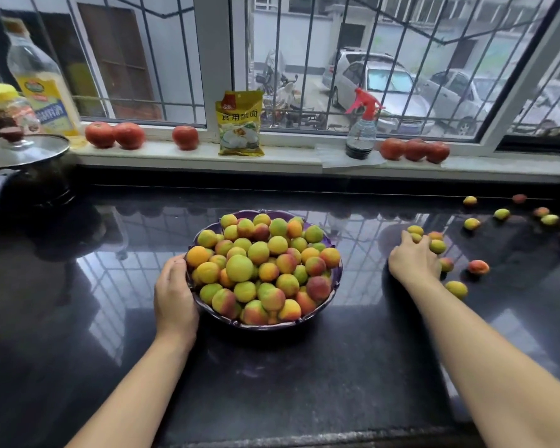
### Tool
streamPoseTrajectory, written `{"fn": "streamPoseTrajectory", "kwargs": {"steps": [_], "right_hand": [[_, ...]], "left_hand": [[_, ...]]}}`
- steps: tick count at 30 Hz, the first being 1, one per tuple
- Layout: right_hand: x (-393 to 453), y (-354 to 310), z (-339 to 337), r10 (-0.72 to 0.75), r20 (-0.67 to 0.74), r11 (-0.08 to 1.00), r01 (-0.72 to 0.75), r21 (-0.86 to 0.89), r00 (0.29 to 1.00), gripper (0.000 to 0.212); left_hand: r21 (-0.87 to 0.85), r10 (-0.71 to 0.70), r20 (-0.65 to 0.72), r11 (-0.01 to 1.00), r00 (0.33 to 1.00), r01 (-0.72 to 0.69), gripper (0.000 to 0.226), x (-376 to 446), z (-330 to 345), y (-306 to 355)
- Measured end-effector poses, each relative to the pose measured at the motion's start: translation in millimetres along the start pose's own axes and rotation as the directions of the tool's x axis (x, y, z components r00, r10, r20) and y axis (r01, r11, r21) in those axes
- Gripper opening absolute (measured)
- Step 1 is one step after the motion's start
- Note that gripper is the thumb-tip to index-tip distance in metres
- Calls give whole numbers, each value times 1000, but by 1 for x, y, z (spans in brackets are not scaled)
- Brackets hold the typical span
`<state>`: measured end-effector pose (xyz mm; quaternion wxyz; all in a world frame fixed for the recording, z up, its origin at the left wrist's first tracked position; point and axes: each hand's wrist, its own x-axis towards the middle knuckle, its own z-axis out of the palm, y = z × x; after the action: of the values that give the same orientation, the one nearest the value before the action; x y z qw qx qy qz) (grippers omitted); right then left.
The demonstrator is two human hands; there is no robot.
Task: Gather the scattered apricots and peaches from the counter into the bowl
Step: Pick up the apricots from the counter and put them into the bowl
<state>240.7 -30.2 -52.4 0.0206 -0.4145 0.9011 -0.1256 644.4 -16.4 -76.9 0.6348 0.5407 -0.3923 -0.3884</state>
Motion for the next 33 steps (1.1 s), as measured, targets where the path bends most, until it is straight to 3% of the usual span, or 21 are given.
{"fn": "streamPoseTrajectory", "kwargs": {"steps": [10, 13, 16, 18, 22, 26, 29, 33], "right_hand": [[7, -10, -12, 85, 3, 991, -85, -103, 996, 40], [1, -11, -11, 9, -10, 992, -11, -123, 1000, 40], [-3, -4, -7, -156, -19, 979, 152, -139, 988, 22], [-1, 1, -9, -236, -3, 970, 236, -53, 972, 15], [-10, -12, -36, -265, 95, 898, 210, 385, 960, 17], [-48, -58, -75, -519, 20, 713, 420, 561, 855, 23], [-80, -96, -88, -679, 38, 668, 596, 446, 734, 24], [-98, -125, -75, -740, 63, 653, 694, 305, 669, 29]], "left_hand": [[22, 38, -9, 999, 999, -38, 31, -1, 1, 2], [17, 17, -6, 1000, 1000, -17, 30, 1, 1, 0], [32, 49, -3, 998, 999, -49, 31, 1, 1, 0], [37, 52, -9, 998, 999, -51, 32, 0, 2, 1], [28, 17, -1, 999, 1000, -17, 35, 1, 1, 1], [18, 4, 4, 1000, 1000, -4, 40, 2, -1, 0], [5, -4, 9, 1000, 1000, 4, 40, 2, -1, 1], [-4, -4, 11, 1000, 1000, 4, 38, -1, -1, 4]]}}
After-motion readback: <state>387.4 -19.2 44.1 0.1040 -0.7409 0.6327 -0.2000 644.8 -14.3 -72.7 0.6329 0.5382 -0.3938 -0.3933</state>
